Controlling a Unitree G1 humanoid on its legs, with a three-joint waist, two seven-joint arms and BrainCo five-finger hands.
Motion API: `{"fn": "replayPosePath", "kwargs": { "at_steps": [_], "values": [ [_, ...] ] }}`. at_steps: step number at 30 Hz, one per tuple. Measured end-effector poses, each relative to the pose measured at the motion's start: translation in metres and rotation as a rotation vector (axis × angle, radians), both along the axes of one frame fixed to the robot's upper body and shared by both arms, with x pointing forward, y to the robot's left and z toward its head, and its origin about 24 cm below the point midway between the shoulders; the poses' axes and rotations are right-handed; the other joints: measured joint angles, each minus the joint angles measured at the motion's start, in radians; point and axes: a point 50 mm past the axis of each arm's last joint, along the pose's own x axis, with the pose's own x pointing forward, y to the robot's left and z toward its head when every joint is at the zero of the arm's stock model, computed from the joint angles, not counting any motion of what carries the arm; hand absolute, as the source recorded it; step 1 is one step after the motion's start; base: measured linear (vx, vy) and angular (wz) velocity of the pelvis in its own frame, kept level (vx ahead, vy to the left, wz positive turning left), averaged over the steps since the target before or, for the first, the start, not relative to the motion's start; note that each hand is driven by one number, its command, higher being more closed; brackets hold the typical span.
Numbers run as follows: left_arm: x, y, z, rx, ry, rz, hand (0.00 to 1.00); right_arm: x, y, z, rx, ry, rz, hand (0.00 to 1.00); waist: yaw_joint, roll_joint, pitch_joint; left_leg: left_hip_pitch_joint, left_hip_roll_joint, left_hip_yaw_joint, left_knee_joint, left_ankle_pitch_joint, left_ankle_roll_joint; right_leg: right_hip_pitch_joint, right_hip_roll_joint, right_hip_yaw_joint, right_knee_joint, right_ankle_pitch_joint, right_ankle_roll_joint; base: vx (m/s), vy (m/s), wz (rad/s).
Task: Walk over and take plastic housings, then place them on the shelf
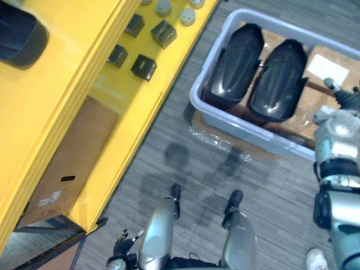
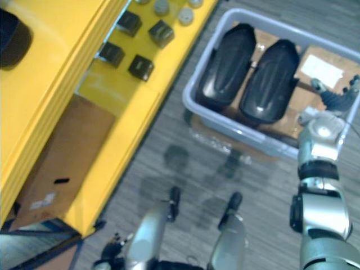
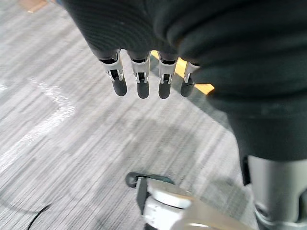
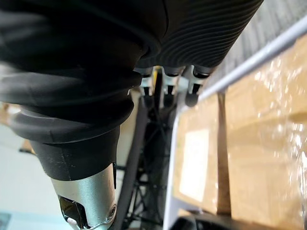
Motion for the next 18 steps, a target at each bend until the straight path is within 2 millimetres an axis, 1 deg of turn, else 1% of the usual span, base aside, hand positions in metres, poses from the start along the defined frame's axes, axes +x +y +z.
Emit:
{"fn": "replayPosePath", "kwargs": {
  "at_steps": [1,3,5,9,11,13,16,18],
  "values": [
    [-0.002,-0.002,-0.001,-0.007,0.003,-0.005,0.00,-0.001,-0.005,0.003,-0.008,0.020,-0.017,0.00,0.002,0.006,0.003,-0.008,-0.003,-0.008,0.006,0.000,0.000,-0.002,-0.002,-0.005,0.000,0.000,0.000,-0.01,0.032,0.12],
    [-0.002,-0.006,-0.002,-0.021,0.006,-0.035,0.00,-0.002,-0.011,0.015,-0.006,0.017,-0.041,0.00,0.002,0.020,0.006,-0.028,-0.011,-0.028,0.020,0.000,0.000,-0.013,-0.005,-0.005,0.002,0.002,0.002,-0.01,0.035,0.09],
    [-0.004,-0.012,-0.004,-0.089,0.003,0.036,0.00,-0.006,-0.020,0.023,-0.019,0.033,-0.090,0.00,0.005,0.045,0.013,-0.036,-0.016,-0.035,0.030,0.000,0.000,-0.013,-0.009,-0.008,0.004,0.005,0.005,-0.01,0.037,0.06],
    [-0.007,-0.016,-0.006,-0.119,0.014,0.060,0.00,-0.007,-0.023,0.017,-0.005,0.085,-0.106,0.00,0.009,0.059,0.013,-0.056,-0.020,-0.048,0.036,0.000,0.000,-0.034,-0.012,-0.009,0.017,0.005,0.005,-0.02,0.014,0.03],
    [-0.010,-0.022,-0.008,-0.136,0.030,0.058,0.00,-0.012,-0.034,0.012,0.011,0.139,-0.139,0.00,0.018,0.081,0.011,-0.064,-0.025,-0.050,0.044,0.000,0.000,-0.045,-0.020,-0.011,0.031,0.002,0.002,-0.05,0.024,0.04],
    [-0.014,-0.026,-0.011,-0.153,0.048,0.048,0.00,-0.015,-0.038,0.010,0.006,0.165,-0.154,0.00,0.024,0.094,0.005,-0.074,-0.027,-0.050,0.047,0.000,0.000,-0.054,-0.022,-0.010,0.034,0.002,0.002,-0.05,0.031,-0.01],
    [-0.017,-0.029,-0.012,-0.173,0.060,0.043,0.00,-0.013,-0.038,0.011,-0.011,0.217,-0.139,0.00,0.027,0.096,0.004,-0.089,-0.027,-0.050,0.048,0.004,0.000,-0.077,-0.024,-0.006,0.046,0.001,0.002,-0.02,0.007,-0.01],
    [-0.019,-0.031,-0.013,-0.184,0.066,0.039,0.00,-0.014,-0.041,0.016,-0.037,0.230,-0.129,0.00,0.030,0.097,0.003,-0.098,-0.029,-0.050,0.045,0.009,0.000,-0.087,-0.026,-0.006,0.049,0.001,0.001,0.00,0.000,0.00]
  ]
}}
